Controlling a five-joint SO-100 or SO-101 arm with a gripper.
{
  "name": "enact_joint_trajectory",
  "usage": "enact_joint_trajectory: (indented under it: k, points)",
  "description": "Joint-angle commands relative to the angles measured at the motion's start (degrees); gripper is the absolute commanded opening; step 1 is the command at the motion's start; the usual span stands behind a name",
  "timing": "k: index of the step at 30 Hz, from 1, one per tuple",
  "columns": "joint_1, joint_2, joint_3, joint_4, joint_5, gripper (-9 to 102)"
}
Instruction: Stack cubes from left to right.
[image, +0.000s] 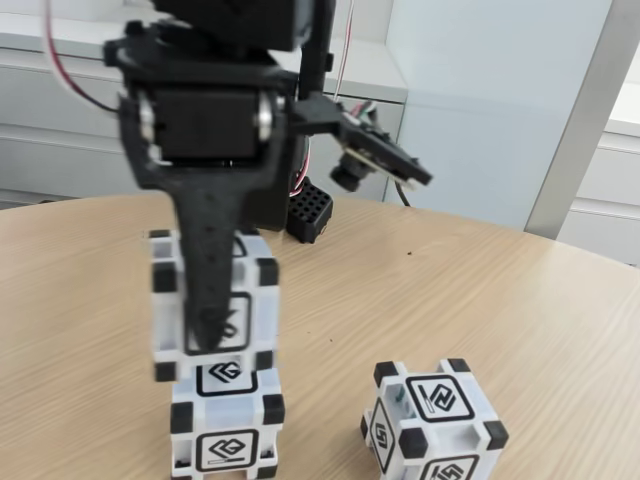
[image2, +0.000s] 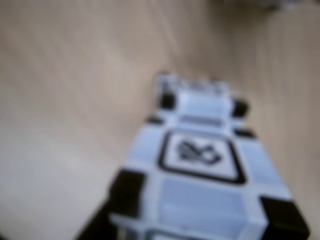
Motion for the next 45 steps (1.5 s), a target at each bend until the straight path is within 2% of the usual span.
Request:
enact_joint_trajectory:
  k: [1, 6, 13, 19, 32, 45]
  points:
    - [-0.7, 1.2, -0.5, 0.3, 0.5, 14]
    - [-0.7, 1.2, -0.5, 0.3, 0.5, 16]
    - [-0.7, 1.2, -0.5, 0.3, 0.0, 29]
    - [-0.7, 1.2, -0.5, 0.3, -0.2, 36]
    - [-0.7, 2.6, -1.3, 1.2, -0.3, 37]
    - [-0.7, 14.7, -0.4, 1.3, 0.5, 35]
